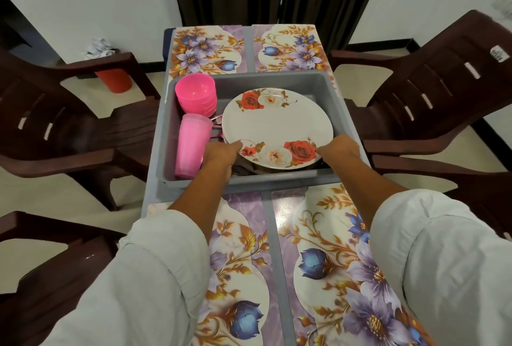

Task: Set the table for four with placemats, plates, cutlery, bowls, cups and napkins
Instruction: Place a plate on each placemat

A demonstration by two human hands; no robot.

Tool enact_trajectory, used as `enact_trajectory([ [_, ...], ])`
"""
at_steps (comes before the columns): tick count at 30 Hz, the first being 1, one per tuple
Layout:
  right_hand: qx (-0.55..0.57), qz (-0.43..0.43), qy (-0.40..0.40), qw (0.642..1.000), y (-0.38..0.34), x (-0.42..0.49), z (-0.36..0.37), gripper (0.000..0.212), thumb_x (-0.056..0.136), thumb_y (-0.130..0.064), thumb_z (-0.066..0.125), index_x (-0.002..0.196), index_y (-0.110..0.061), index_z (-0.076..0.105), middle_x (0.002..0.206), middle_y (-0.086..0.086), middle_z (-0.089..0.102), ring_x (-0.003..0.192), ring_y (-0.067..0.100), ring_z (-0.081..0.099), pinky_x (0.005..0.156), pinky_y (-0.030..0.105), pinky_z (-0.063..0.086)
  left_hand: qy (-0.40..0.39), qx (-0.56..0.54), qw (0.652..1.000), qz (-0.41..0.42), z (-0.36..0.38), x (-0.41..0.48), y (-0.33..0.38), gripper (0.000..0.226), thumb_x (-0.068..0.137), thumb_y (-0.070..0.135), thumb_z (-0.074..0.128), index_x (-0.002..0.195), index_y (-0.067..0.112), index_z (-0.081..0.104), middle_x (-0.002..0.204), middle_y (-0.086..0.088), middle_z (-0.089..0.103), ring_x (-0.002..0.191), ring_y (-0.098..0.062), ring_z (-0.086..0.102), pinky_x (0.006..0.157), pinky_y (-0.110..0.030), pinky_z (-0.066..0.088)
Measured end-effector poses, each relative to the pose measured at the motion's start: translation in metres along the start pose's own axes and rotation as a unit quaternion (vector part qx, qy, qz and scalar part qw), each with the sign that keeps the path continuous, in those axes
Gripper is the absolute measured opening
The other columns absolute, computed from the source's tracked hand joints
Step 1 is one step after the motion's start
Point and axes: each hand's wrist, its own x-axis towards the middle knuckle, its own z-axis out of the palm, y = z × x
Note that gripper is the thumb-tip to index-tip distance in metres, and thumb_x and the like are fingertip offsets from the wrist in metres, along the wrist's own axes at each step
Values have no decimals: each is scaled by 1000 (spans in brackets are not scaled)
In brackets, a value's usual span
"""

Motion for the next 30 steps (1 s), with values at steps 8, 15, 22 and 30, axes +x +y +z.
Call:
enact_trajectory([
  [8, 348, 87, -59, 932, 11, 13, -6, 35, 71, -20, 84, 99, -6, 67, 90, 13, 76, 77, 30, 76, 78, 45, 63, -25, -141, 989, 49, -4, -32, 9, 6, 90, -3, 66, 87, 2, 65, 101, -17, 73, 86, -25, 73, 61, -23, 59],
  [15, 406, -10, -76, 911, 18, -49, -31, 30, 82, -7, 78, 107, -8, 61, 101, 12, 70, 82, 28, 73, 57, 30, 57, -19, -188, 980, 61, -36, -87, 3, 21, 93, -4, 62, 114, -5, 68, 106, -14, 74, 91, -24, 73, 60, -24, 60],
  [22, 427, -79, -55, 899, 43, -98, -40, 30, 86, -38, 71, 110, -23, 63, 109, 5, 69, 101, 30, 68, 85, 53, 60, -2, -165, 983, 83, -93, -168, -25, 16, 97, 1, 61, 112, 1, 68, 105, -12, 74, 86, -18, 71, 66, -24, 62],
  [30, 347, -186, -105, 913, 78, -178, -9, 20, 94, -24, 70, 113, -23, 63, 106, 0, 68, 102, 28, 66, 90, 47, 58, 62, -115, 989, 75, -173, -240, -124, 16, 94, 1, 62, 105, 4, 73, 94, -14, 77, 84, -27, 72, 79, -41, 61],
])
